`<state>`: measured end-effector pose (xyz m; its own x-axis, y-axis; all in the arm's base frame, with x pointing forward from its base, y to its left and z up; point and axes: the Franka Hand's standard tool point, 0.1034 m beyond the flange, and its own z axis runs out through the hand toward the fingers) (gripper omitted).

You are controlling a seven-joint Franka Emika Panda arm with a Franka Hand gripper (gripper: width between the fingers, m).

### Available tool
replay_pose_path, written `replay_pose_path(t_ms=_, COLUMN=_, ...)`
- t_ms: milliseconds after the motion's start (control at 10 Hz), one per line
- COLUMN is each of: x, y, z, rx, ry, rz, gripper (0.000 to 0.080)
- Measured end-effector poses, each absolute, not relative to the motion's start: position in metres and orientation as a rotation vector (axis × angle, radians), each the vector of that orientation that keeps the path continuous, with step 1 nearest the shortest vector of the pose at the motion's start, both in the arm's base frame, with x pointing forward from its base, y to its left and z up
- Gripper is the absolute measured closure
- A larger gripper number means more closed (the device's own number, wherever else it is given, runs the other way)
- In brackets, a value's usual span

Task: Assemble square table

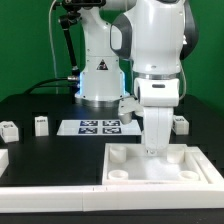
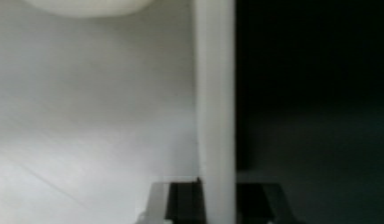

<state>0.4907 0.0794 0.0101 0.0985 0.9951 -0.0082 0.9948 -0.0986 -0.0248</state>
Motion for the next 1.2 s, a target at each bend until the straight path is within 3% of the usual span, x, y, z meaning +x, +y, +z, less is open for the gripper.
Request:
replay_pose_path(t_ms=300, x=0.4902, y=0.0788, z=0.0094, rx=-2.319, ry=-2.098, rz=0.039, gripper=0.0732)
replay_pose_path(t_ms=500, x=0.49, y=0.0782, z=0.0092, rx=-2.32, ry=-2.097, rz=0.04, gripper=0.0375)
replay_pose_path(t_ms=600, x=0.49, y=0.078, z=0.0092, rx=-2.32, ry=-2.097, rz=0.04, gripper=0.0243)
replay_pose_path(t_ms=700, x=0.4898, y=0.0777, z=0.0091, rx=-2.32, ry=-2.096, rz=0.041, gripper=0.0243)
replay_pose_path(t_ms=800, x=0.4897, y=0.0775, z=0.009, rx=-2.321, ry=-2.096, rz=0.041, gripper=0.0169)
replay_pose_path(t_ms=1200, x=0.4894, y=0.0768, z=0.0087, rx=-2.322, ry=-2.094, rz=0.042, gripper=0.0151)
